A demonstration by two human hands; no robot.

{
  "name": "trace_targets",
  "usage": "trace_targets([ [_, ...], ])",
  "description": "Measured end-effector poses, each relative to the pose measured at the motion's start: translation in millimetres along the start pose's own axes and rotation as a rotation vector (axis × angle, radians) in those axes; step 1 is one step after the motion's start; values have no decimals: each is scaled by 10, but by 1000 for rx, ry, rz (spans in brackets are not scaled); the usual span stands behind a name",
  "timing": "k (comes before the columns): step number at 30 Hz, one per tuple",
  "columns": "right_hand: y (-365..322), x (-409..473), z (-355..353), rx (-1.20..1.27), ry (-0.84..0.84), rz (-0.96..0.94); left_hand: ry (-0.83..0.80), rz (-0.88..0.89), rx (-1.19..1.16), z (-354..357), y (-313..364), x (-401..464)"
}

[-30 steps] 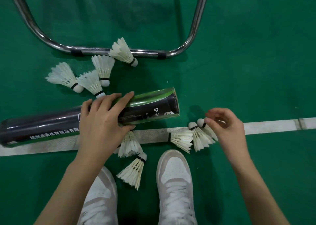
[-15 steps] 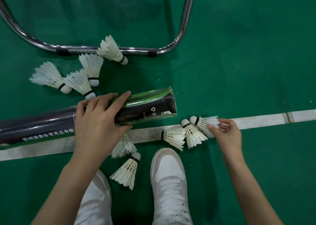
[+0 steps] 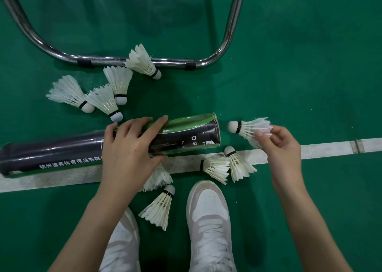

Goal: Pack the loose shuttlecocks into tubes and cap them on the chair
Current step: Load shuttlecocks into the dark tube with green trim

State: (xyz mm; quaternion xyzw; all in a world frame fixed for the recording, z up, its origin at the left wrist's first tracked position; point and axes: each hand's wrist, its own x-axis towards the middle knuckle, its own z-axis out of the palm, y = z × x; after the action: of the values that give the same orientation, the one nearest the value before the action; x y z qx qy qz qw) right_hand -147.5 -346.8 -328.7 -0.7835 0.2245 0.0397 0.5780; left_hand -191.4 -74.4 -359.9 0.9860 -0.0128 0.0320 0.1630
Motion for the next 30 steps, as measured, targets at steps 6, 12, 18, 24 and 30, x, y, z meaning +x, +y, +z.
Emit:
trace_targets([
  [6,-221,-233,264,83,-150,-48,12,-4,-4,-16,9,5],
  [12,-253,-346,418,120,-272,-32,13,-9,-11,-25,-1,-2],
  [18,-239,-402,564,107,-346,-37,11,-12,-10,-34,1,-20],
  [24,-220,-410,678,25,-369,-134,19,-13,-22,-47,-1,-21],
  [30,-236,-355,661,4,-376,-128,13,-17,-32,-63,5,-20],
])
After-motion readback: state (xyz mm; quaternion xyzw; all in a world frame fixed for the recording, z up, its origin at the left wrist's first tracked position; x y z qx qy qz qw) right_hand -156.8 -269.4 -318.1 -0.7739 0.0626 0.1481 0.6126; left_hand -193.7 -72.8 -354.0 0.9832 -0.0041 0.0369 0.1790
